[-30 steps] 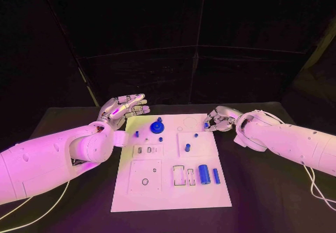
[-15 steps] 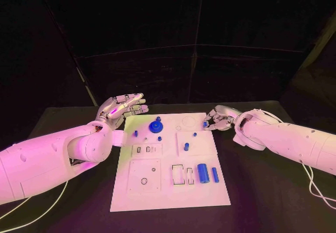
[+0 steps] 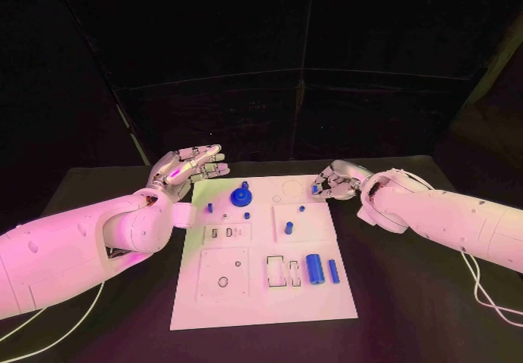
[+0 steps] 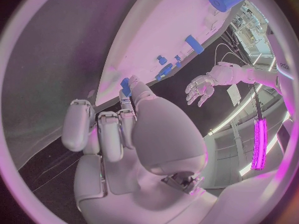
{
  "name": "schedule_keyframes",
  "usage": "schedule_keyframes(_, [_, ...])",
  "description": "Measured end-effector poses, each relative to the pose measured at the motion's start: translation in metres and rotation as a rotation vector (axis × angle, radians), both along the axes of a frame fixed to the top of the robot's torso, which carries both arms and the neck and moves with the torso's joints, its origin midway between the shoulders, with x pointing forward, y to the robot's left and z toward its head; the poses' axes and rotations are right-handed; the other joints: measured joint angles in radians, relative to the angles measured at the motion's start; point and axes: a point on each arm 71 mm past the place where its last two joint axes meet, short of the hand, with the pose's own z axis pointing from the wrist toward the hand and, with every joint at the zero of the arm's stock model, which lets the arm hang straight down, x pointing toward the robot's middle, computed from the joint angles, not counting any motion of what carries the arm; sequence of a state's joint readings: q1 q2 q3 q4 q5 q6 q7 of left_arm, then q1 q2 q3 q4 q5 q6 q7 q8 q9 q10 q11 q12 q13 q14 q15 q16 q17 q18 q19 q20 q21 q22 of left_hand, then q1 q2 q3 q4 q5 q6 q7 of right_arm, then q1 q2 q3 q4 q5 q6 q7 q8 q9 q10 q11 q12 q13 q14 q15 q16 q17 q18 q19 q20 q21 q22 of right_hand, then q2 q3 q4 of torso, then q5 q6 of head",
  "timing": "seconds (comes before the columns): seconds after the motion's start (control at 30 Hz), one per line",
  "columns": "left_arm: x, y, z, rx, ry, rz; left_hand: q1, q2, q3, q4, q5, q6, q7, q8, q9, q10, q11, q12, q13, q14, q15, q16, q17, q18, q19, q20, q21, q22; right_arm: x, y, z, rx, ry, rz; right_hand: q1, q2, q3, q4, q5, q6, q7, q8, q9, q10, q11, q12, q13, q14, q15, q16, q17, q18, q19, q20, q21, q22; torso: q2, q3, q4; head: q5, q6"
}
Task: Assemble the parts on the task board
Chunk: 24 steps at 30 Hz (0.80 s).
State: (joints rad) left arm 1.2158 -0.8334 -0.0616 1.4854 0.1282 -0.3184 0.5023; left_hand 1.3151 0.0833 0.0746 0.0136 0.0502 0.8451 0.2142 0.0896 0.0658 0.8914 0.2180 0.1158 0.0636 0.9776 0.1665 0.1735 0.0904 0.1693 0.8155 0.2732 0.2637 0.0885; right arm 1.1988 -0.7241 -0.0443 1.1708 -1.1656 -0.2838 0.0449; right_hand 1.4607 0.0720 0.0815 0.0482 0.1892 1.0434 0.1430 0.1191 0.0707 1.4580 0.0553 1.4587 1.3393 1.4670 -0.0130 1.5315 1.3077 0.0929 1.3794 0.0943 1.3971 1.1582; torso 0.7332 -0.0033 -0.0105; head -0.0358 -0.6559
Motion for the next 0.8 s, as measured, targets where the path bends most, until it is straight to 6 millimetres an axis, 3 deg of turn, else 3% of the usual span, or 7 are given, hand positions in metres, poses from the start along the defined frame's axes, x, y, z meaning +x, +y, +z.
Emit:
schedule_keyframes(0.23, [-0.001, 0.002, 0.000, 0.001, 0.000, 0.003, 0.000, 0.000, 0.000, 0.000, 0.000, 0.000, 0.000, 0.000, 0.000, 0.000, 0.000, 0.000, 0.000, 0.000, 0.000, 0.000, 0.000, 0.000, 0.000, 0.000, 0.000, 0.000, -0.004, 0.008, 0.005, 0.033, -0.040, -0.001, -0.008, 0.008, 0.008, 0.000, -0.003, 0.000, 0.000, 0.000, 0.000, 0.000, 0.000, 0.001, 0.000, -0.004, -0.004, 0.000, 0.000, 0.000, 0.002, -0.002, 0.002, 0.007, -0.001, -0.0018, 0.0000, 0.004, -0.001])
schedule_keyframes(0.4, [-0.001, 0.003, 0.000, 0.001, 0.000, 0.003, 0.000, 0.000, 0.000, 0.000, 0.000, 0.000, 0.000, 0.000, 0.000, 0.000, 0.000, 0.000, 0.000, 0.000, 0.000, 0.000, 0.000, 0.000, 0.000, 0.000, 0.000, 0.000, -0.016, 0.026, 0.012, 0.056, -0.068, 0.028, -0.008, 0.008, 0.017, -0.003, -0.010, 0.000, 0.000, 0.000, 0.000, 0.000, 0.000, 0.001, 0.000, 0.000, -0.007, 0.004, 0.000, 0.000, 0.004, -0.004, 0.004, 0.013, -0.002, -0.0026, -0.0001, 0.008, -0.001])
schedule_keyframes(0.57, [-0.001, 0.002, 0.001, 0.000, 0.000, 0.002, 0.000, 0.000, 0.000, 0.000, 0.000, 0.000, 0.000, 0.000, 0.000, 0.000, 0.000, 0.000, 0.000, 0.000, 0.000, 0.000, 0.000, 0.000, 0.000, 0.000, 0.000, 0.000, -0.027, 0.059, 0.022, 0.078, -0.091, 0.076, -0.008, 0.008, 0.032, -0.002, -0.059, 0.000, 0.000, 0.000, 0.000, 0.002, -0.002, 0.002, 0.000, 0.000, -0.007, 0.004, 0.000, 0.000, 0.007, -0.007, 0.008, 0.021, -0.003, -0.0048, 0.0005, 0.014, 0.000])
schedule_keyframes(0.8, [0.000, -0.005, 0.001, -0.003, -0.001, -0.009, 0.000, 0.000, 0.000, 0.000, 0.000, 0.000, 0.000, 0.000, 0.000, 0.000, 0.000, 0.000, 0.000, 0.000, 0.000, 0.000, 0.000, 0.000, 0.000, 0.000, 0.000, 0.000, -0.037, 0.115, 0.028, 0.087, -0.094, 0.151, -0.008, 0.008, 0.037, 0.004, -0.071, 0.000, 0.000, 0.000, 0.000, 0.002, -0.002, 0.002, -0.001, 0.000, -0.007, 0.004, 0.000, 0.000, 0.007, -0.007, 0.008, 0.021, -0.003, -0.0059, 0.0035, 0.031, -0.004])
